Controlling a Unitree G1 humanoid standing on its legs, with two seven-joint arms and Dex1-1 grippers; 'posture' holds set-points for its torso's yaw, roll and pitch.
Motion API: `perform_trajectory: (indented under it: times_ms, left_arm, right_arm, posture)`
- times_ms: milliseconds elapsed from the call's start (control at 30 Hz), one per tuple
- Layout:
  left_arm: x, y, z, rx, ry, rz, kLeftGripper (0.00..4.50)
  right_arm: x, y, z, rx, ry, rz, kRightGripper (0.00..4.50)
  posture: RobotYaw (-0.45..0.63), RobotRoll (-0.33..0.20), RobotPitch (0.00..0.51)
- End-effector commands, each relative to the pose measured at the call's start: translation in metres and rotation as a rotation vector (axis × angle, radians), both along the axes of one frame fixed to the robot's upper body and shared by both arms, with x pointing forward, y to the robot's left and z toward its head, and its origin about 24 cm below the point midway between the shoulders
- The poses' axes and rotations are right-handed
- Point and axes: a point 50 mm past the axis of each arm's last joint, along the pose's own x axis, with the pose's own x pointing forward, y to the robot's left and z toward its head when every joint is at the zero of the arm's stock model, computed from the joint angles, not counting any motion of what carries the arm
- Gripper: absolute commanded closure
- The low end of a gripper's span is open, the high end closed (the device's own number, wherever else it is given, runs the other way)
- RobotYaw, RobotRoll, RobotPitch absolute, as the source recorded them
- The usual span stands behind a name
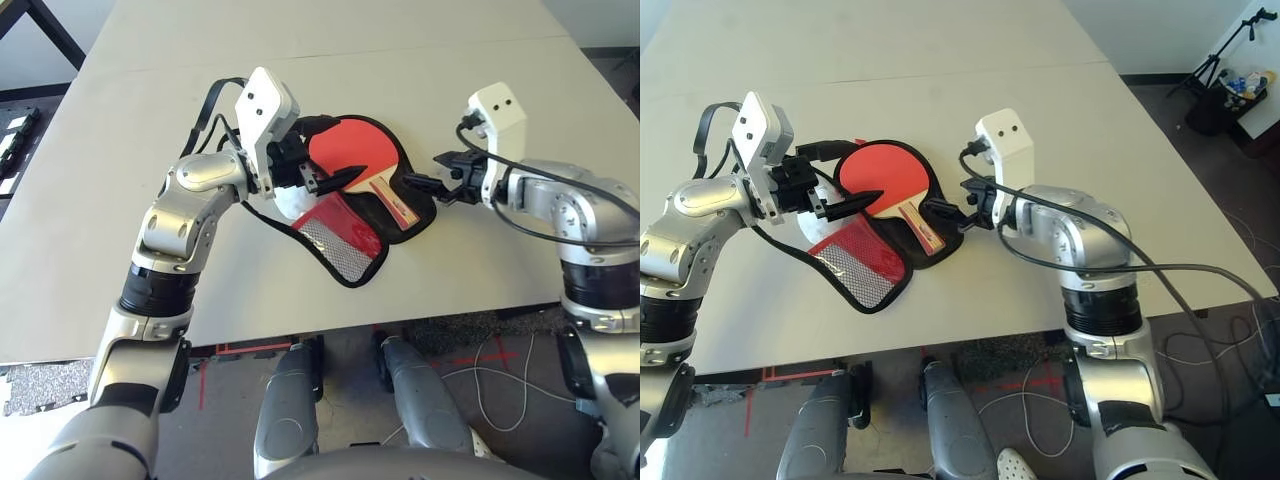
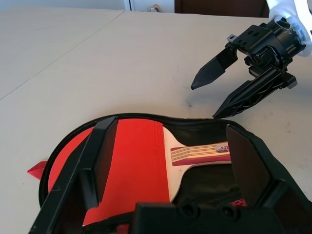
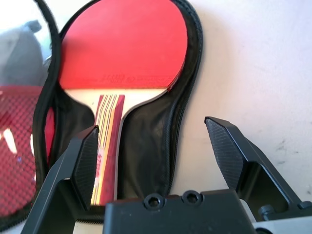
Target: Store the ping-pong paddle in its case and zip it.
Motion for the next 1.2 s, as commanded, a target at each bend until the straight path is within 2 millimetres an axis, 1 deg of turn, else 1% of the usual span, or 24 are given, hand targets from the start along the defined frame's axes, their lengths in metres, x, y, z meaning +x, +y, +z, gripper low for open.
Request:
perform_trajectory:
  times_ms: [33,100,200,300,433,533,600,700,767,900,1000,1200]
  left_arm:
    - [-0.002,0.002,0.003,0.014,-0.004,-0.002,0.00]
    - [-0.002,0.005,0.005,0.016,-0.006,0.004,0.00]
    - [-0.003,0.007,0.007,0.020,-0.008,0.011,0.00]
    - [-0.005,0.015,0.013,0.027,-0.017,0.026,0.00]
    - [-0.014,0.031,0.032,0.055,-0.041,0.036,0.00]
    - [-0.024,0.048,0.046,0.096,-0.047,0.049,0.00]
    - [-0.029,0.057,0.052,0.112,-0.031,0.051,0.00]
    - [-0.044,0.086,0.064,0.179,0.016,0.120,0.00]
    - [-0.049,0.100,0.068,0.181,0.040,0.162,0.00]
    - [-0.057,0.123,0.062,0.230,0.114,0.235,0.00]
    - [-0.063,0.133,0.053,0.277,0.193,0.267,0.00]
    - [-0.064,0.123,0.034,0.281,0.263,0.240,0.00]
  right_arm:
    - [-0.002,-0.007,-0.002,0.020,-0.100,0.146,0.03]
    - [-0.007,-0.012,-0.006,0.068,-0.074,0.249,0.03]
    - [-0.006,-0.016,-0.011,0.093,-0.054,0.276,0.03]
    - [-0.008,-0.020,-0.013,0.112,-0.038,0.300,0.03]
    - [-0.015,-0.024,-0.015,0.136,-0.014,0.360,0.03]
    - [-0.018,-0.028,-0.017,0.143,0.005,0.385,0.03]
    - [-0.018,-0.029,-0.017,0.151,0.013,0.393,0.03]
    - [-0.018,-0.031,-0.016,0.161,0.014,0.405,0.03]
    - [-0.018,-0.031,-0.016,0.168,0.012,0.414,0.03]
    - [-0.017,-0.032,-0.017,0.170,0.014,0.418,0.03]
    - [-0.015,-0.034,-0.016,0.182,0.018,0.418,0.03]
    - [-0.010,-0.039,-0.012,0.186,0.005,0.398,0.03]
  posture:
    - [-0.01,0.000,0.235]
    - [-0.01,0.000,0.235]
    - [-0.01,0.000,0.238]
    - [-0.01,0.000,0.239]
    - [0.00,0.000,0.244]
    - [0.01,0.000,0.246]
    - [0.01,0.000,0.247]
    - [0.02,0.000,0.250]
    - [0.03,0.000,0.250]
    - [0.05,0.000,0.251]
    - [0.05,0.000,0.250]
    - [0.04,0.000,0.247]
